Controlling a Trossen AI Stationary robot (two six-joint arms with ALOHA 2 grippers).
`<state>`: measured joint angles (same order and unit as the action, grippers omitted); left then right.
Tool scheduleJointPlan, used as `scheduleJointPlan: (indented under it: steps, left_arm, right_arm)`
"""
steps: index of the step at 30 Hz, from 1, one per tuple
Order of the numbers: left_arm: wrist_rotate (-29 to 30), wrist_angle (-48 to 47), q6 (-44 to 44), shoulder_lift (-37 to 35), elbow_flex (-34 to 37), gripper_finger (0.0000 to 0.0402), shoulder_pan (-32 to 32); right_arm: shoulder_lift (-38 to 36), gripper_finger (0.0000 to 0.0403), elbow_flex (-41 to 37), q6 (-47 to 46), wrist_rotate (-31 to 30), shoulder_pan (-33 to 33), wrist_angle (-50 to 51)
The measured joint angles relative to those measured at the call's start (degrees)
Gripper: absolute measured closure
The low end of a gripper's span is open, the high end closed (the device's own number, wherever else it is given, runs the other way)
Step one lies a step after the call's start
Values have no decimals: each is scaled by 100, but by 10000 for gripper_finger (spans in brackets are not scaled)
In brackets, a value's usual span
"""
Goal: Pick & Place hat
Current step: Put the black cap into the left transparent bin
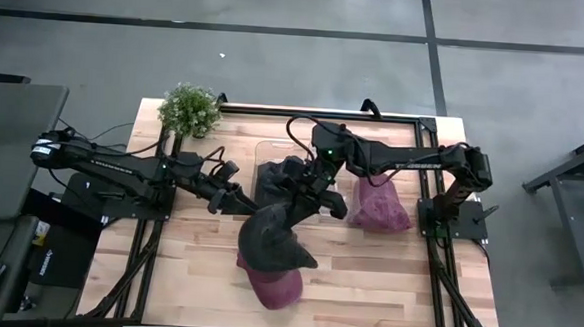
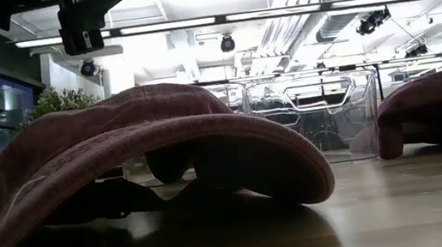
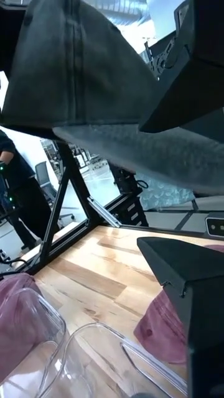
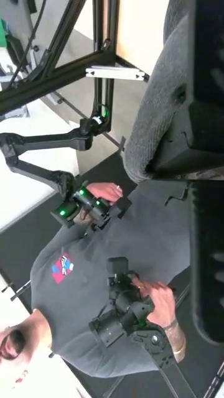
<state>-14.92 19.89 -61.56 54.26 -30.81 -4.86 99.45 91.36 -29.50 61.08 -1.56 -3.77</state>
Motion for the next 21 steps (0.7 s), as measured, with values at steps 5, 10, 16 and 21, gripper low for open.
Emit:
scheduleJointPlan:
  steps: [5,10,16,21]
  left_arm:
    - [-129,10,-11,0,0,122,0]
    - [-229,48,-12,1,0,122,0]
    - [-276,279,-15,81,-2,122,0]
    - [-355,411,-17,201,-4,122,0]
  right_arm:
    - [9,403,-17,30,-72,-71,-2]
    - [71,403,-21,104,-128,-81,-51]
    - [178,403,-23,113,-133,-88,-176]
    - [214,403,-28,58,-181,-122,-375]
